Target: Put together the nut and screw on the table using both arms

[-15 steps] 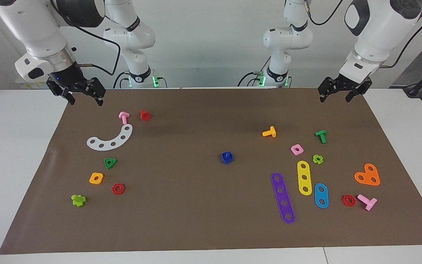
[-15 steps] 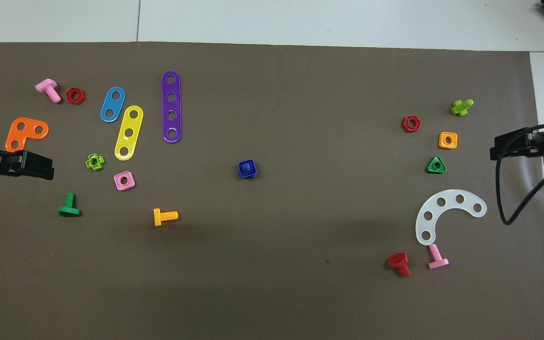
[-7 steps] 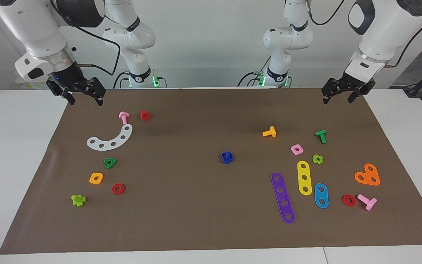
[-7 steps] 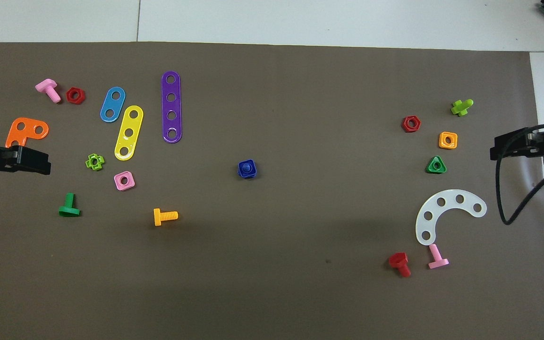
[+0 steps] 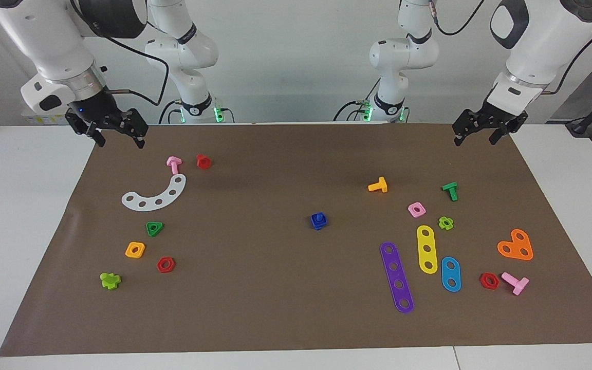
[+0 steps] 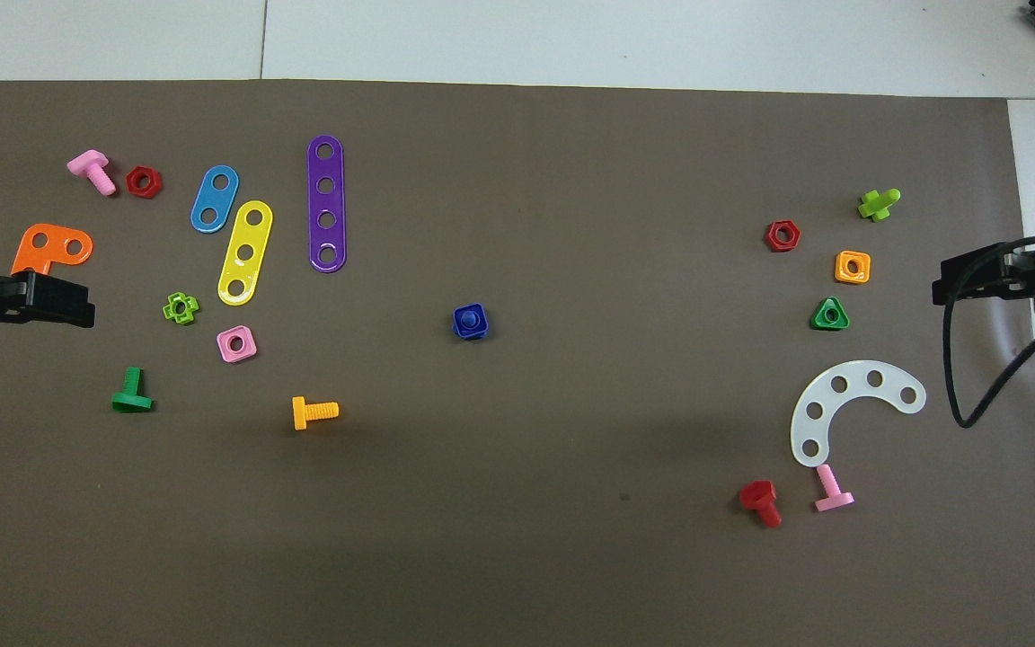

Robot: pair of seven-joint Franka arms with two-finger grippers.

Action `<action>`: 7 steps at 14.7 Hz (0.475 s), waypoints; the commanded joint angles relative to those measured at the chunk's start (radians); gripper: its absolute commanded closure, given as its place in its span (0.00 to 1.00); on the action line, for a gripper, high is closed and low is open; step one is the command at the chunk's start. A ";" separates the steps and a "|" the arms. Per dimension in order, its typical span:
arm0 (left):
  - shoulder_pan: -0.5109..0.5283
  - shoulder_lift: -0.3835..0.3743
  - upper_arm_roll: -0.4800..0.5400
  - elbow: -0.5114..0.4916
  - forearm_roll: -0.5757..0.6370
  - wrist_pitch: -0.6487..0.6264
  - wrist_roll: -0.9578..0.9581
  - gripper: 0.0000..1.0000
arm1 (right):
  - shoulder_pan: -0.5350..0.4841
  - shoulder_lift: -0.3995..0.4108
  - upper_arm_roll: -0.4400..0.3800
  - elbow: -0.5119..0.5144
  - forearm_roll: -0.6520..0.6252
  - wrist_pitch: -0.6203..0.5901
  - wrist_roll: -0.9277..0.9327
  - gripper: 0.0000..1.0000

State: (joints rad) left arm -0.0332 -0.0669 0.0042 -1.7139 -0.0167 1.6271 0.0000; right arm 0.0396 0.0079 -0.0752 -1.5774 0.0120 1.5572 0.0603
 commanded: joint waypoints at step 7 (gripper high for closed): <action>0.001 -0.017 0.002 -0.012 0.011 0.004 0.057 0.00 | -0.009 -0.020 0.006 -0.026 -0.007 0.023 -0.017 0.00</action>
State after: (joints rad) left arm -0.0332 -0.0669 0.0043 -1.7137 -0.0158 1.6271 0.0349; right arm 0.0396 0.0079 -0.0752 -1.5774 0.0120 1.5572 0.0603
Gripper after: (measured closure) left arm 0.000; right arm 0.000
